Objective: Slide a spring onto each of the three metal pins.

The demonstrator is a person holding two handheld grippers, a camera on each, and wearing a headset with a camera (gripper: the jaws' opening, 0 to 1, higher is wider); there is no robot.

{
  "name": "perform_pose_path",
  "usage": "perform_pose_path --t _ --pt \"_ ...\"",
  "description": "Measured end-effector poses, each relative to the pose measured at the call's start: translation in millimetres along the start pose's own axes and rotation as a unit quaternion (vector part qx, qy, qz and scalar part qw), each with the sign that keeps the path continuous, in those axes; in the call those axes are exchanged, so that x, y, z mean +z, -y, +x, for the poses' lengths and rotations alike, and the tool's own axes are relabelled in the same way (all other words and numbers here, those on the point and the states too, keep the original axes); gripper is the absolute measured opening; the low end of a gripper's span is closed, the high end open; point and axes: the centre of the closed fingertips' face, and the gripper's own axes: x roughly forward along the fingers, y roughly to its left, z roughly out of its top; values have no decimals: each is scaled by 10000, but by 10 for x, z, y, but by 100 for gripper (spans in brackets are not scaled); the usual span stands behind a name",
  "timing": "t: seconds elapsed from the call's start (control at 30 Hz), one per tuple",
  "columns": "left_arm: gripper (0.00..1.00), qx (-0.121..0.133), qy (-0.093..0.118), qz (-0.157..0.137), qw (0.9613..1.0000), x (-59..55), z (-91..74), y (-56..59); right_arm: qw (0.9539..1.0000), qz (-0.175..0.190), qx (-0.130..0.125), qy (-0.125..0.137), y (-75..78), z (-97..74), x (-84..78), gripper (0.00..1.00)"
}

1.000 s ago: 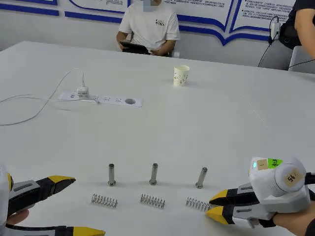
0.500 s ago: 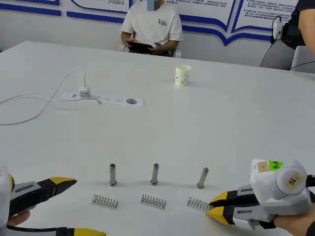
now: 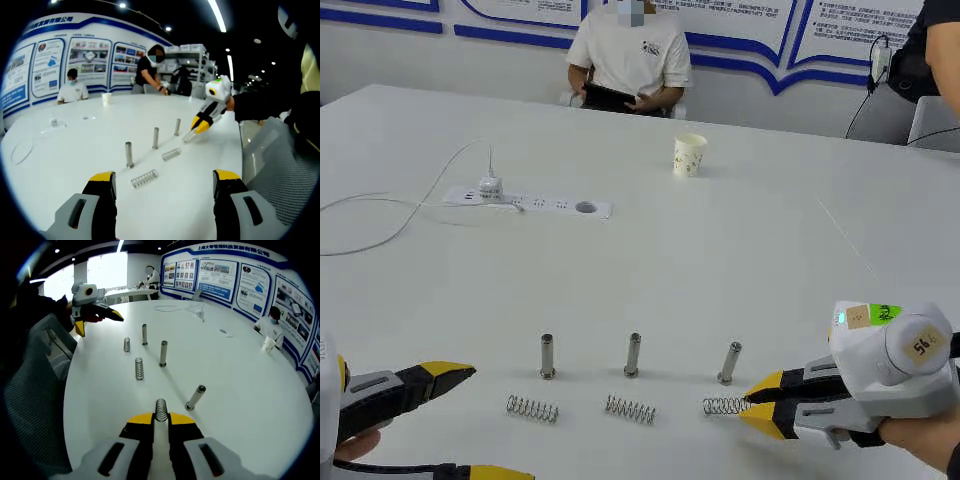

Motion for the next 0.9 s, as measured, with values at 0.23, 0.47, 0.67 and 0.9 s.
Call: perform_pose_path --t 0.23,0.47,0.67,0.9 --pt "81 0 12 -6 10000 -2 1 0 10000 -14 -30 -56 16 -48 49 12" --pt "81 0 33 -11 10000 -2 6 -2 9999 -5 -74 -106 45 -93 102 12" --pt "81 5 41 -16 10000 -6 5 -7 9998 125 -59 -159 45 -142 169 12" --pt "81 4 51 -11 10000 -3 7 -13 9992 259 35 -313 32 -230 248 12"
